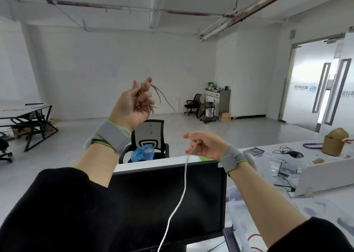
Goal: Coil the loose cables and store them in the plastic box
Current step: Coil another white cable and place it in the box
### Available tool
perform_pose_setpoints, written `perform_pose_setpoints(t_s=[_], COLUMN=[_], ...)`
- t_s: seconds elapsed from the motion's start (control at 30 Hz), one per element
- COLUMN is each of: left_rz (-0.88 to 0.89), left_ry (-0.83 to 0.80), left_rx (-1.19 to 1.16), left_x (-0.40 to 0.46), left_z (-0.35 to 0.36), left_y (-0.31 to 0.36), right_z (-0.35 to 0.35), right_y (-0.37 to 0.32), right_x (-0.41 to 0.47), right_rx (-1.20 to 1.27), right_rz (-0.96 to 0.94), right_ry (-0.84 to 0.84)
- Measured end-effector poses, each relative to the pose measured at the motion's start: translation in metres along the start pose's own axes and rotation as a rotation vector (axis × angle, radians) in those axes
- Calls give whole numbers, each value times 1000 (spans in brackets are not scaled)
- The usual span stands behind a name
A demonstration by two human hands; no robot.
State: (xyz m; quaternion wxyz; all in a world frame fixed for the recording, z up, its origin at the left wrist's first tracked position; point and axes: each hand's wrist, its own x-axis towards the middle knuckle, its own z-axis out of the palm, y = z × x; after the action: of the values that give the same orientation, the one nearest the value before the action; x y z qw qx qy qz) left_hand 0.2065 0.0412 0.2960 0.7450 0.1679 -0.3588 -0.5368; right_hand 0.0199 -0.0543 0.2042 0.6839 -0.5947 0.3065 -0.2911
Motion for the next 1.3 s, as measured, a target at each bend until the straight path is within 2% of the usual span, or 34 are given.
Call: perform_pose_setpoints(t_s=[0.1, 0.17, 0.23, 0.27, 0.33, 0.37, 0.47, 0.6, 0.7, 0.77, 0.9, 1.0, 1.1, 1.3], left_rz=[55, 61, 54, 45, -13, -50, -184, -293, -285, -224, -29, 106, 216, 330], left_ry=[34, 130, 210, 225, 164, 100, -57, -112, -209, -202, -108, -2, 80, 169], left_rx=[-129, 14, 317, 550, 1085, 1268, 1463, 1488, 1534, 1563, 1244, 1112, 1128, 1219], left_x=[-1, -1, 1, 1, -3, -8, -23, -28, -27, -26, -18, -10, -7, -5], left_z=[-9, -14, -25, -33, -50, -54, -59, -51, -45, -44, -41, -32, -29, -28], left_y=[-6, -13, -25, -32, -45, -51, -62, -55, -48, -43, -28, -16, -7, 2], right_z=[15, 26, 37, 41, 48, 49, 43, 28, 21, 18, 15, 19, 23, 35], right_y=[9, 11, 8, 5, -3, -8, -16, -8, -1, -1, -8, -22, -38, -59], right_x=[-5, -7, -11, -12, -15, -16, -11, 1, 5, 6, 4, 1, -3, -5], right_rx=[-334, -469, -531, -539, -504, -458, -328, -222, -180, -203, -155, -186, -187, 162], right_rz=[79, 94, 86, 78, 49, 24, -56, -143, -196, -232, -344, -416, -446, -378], right_ry=[-152, -249, -344, -394, -478, -489, -366, -136, -66, -39, 7, 62, 42, -161])
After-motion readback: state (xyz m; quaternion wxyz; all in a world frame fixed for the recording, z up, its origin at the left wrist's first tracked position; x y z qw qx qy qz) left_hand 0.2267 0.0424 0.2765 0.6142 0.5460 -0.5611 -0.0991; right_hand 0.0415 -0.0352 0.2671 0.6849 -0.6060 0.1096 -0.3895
